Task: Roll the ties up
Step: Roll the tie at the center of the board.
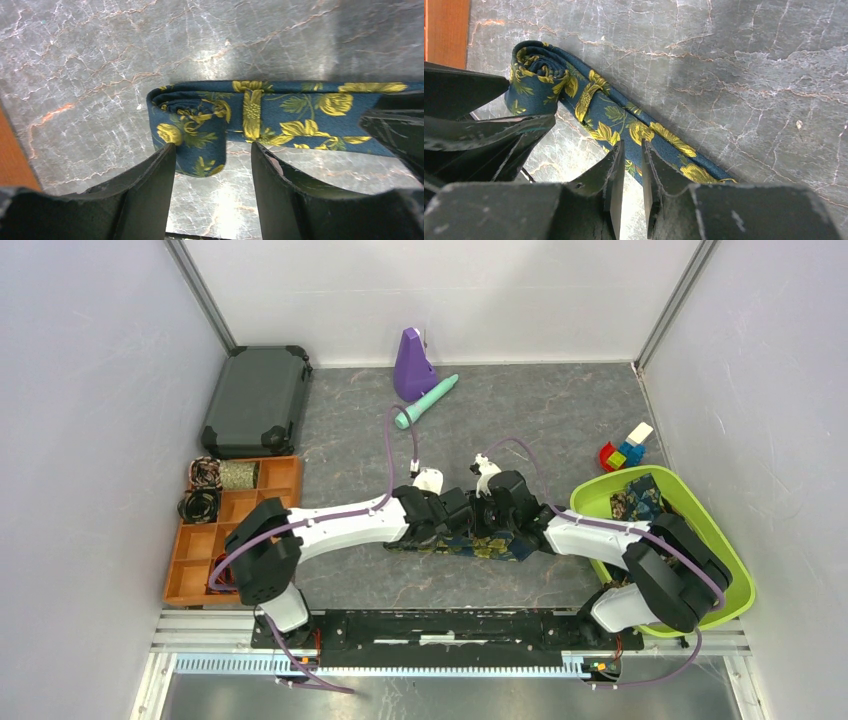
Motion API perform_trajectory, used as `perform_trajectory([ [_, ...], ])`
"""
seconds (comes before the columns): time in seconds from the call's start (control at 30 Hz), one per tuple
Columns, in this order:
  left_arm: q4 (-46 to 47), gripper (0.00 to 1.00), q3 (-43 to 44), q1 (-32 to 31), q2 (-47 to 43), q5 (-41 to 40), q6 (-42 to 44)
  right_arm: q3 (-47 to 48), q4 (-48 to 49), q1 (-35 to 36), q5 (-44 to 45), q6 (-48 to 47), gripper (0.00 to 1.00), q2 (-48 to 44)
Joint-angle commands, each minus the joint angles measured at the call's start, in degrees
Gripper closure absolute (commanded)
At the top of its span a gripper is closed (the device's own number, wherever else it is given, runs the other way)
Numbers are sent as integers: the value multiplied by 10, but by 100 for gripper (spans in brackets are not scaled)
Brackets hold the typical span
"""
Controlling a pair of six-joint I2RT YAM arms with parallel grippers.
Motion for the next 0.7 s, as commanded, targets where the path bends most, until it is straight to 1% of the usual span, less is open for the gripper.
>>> perform_trajectory([
  [0.0,44,36,-7,-1,-52,18,14,21,22,3,-12,4,75,1],
  [0.17,38,36,-6,7,-63,16,26,34,23,10,-18,7,75,2],
  [0.27,15,36,2,8,-87,0,29,43,27,19,-24,11,73,1],
  [0.4,-22,35,2,21,-146,-22,41,54,43,38,-29,25,61,3],
  [0.53,-29,35,-35,71,-220,-11,65,78,61,64,-29,47,51,19],
  [0.6,-23,35,-65,100,-260,1,77,96,68,78,-33,59,47,34],
  [0.67,-12,35,-99,130,-304,25,86,115,72,92,-34,70,46,51],
])
